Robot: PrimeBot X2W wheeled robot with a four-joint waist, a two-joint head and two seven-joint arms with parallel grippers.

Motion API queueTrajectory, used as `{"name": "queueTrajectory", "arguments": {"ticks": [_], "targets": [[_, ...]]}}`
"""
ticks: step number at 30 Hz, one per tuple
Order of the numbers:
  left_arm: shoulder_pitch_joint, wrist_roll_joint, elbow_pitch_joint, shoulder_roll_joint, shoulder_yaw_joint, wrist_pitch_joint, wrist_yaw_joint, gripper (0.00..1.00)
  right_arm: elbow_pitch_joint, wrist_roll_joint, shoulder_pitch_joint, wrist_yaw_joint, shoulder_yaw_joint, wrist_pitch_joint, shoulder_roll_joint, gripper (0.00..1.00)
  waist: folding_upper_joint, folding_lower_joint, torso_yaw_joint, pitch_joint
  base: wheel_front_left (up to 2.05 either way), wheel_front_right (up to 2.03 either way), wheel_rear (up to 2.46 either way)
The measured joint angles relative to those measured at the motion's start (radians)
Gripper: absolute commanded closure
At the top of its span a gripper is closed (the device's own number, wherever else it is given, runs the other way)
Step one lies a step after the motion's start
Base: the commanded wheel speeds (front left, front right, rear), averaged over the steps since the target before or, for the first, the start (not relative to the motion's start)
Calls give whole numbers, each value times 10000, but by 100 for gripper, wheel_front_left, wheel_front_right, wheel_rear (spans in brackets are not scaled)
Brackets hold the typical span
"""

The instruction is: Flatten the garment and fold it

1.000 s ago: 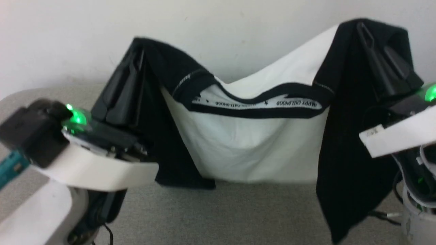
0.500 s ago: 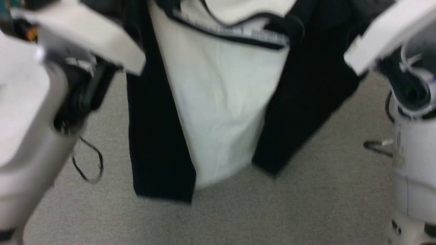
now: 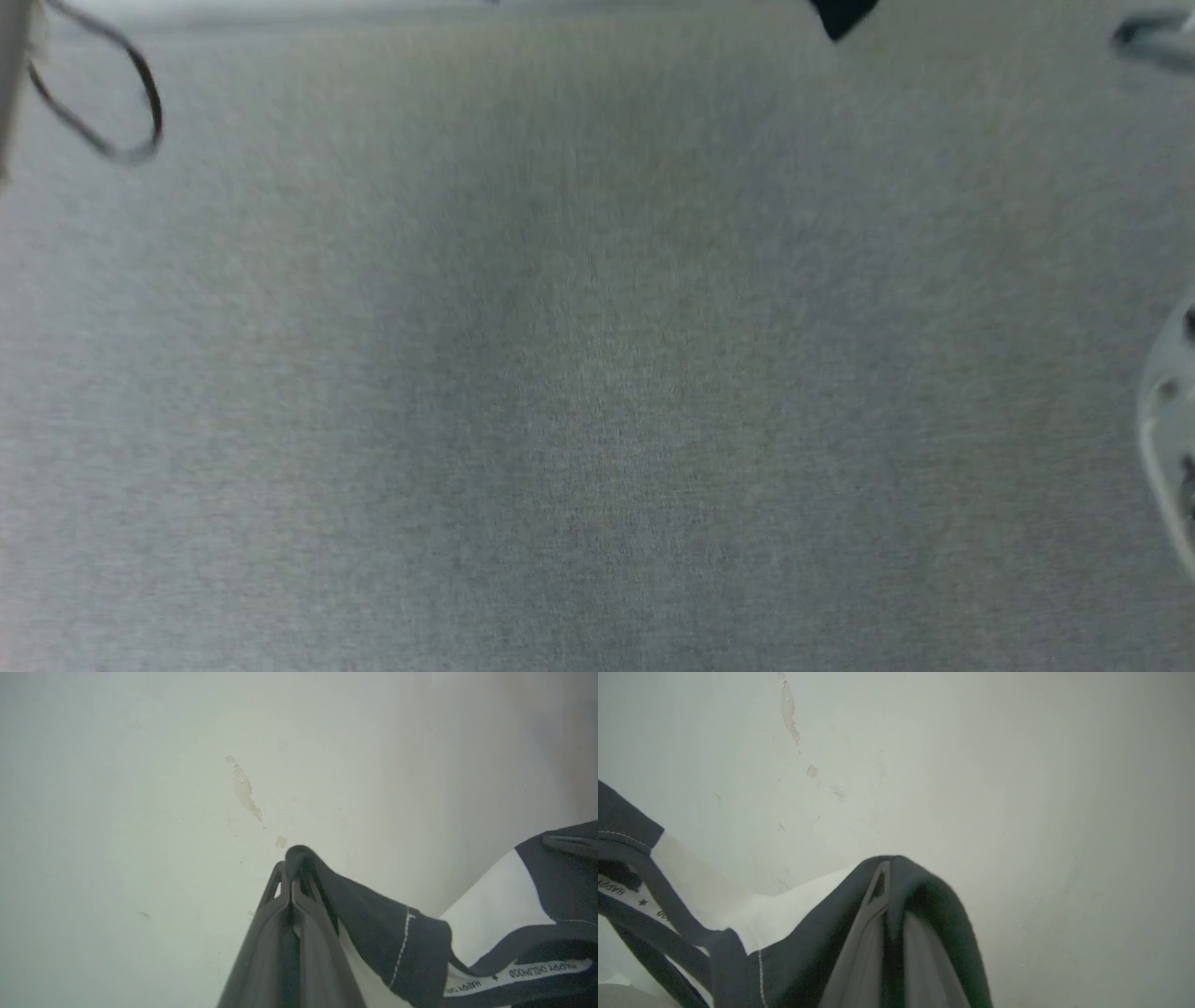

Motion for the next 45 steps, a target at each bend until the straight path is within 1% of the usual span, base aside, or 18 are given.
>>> {"name": "queueTrajectory", "arguments": {"ticks": [3,7,12,15,17,20,22,24,27,29,33,36,40,42,45], "targets": [[-599,176,702,-121,86,-541,-232,100,593,-362,-786,0,-67,-454,-4,100,0,-1,13,743,0,0,0],[-918,230,1388,-226,173,-1292,-523,100,1183,-715,-1369,0,-96,-980,-4,100,0,0,67,1678,0,0,0],[-1002,249,1885,-303,276,-1996,-761,100,1626,-872,-1795,-2,-8,-1453,-105,100,0,-1,177,2714,0,0,0],[-1009,253,2015,-314,290,-2293,-828,100,1778,-859,-1864,0,265,-1708,-171,100,0,-2,237,3239,0,0,0],[-1005,251,2052,-326,276,-2406,-951,100,1845,-702,-1841,-2,489,-1862,-201,100,0,-1,274,3531,0,0,0],[-873,242,1965,-341,219,-2500,-1081,100,1781,-203,-1622,0,917,-2036,-313,100,-1,-2,325,3829,0,0,0],[-481,188,1693,-376,178,-2614,-1151,100,1553,234,-1183,0,1248,-2121,-479,100,0,-1,375,3875,0,0,0],[69,153,1250,-345,167,-2708,-1189,100,1127,692,-532,0,1530,-2203,-688,100,0,-3,398,3808,0,0,0],[1120,134,314,-142,111,-2792,-1181,100,75,1371,744,0,1935,-2190,-1120,100,0,-4,432,3575,0,0,0],[2094,125,-431,90,-25,-2819,-1085,100,-748,1785,1856,0,2048,-2040,-1396,100,0,-5,455,3332,0,0,0],[4350,125,-2096,679,-458,-2734,-537,100,-2330,2391,4352,0,1770,-1689,-1641,100,0,-7,463,2693,0,0,0],[5951,161,-3152,1057,-917,-2562,-88,100,-3436,2564,6268,0,1396,-1335,-1747,100,0,-8,456,2196,0,0,0],[7674,228,-4040,1459,-1450,-2412,495,100,-4592,2629,8524,-2,846,-1022,-1659,100,0,-9,462,1555,0,0,0],[8423,196,-4305,1553,-1592,-2418,844,100,-4936,2629,9482,-2,617,-974,-1482,100,0,-8,463,1238,0,0,0],[9540,50,-4635,1747,-1818,-2372,1214,100,-5179,2633,10715,-2,451,-941,-1187,100,0,-9,443,762,0,0,0]]}}
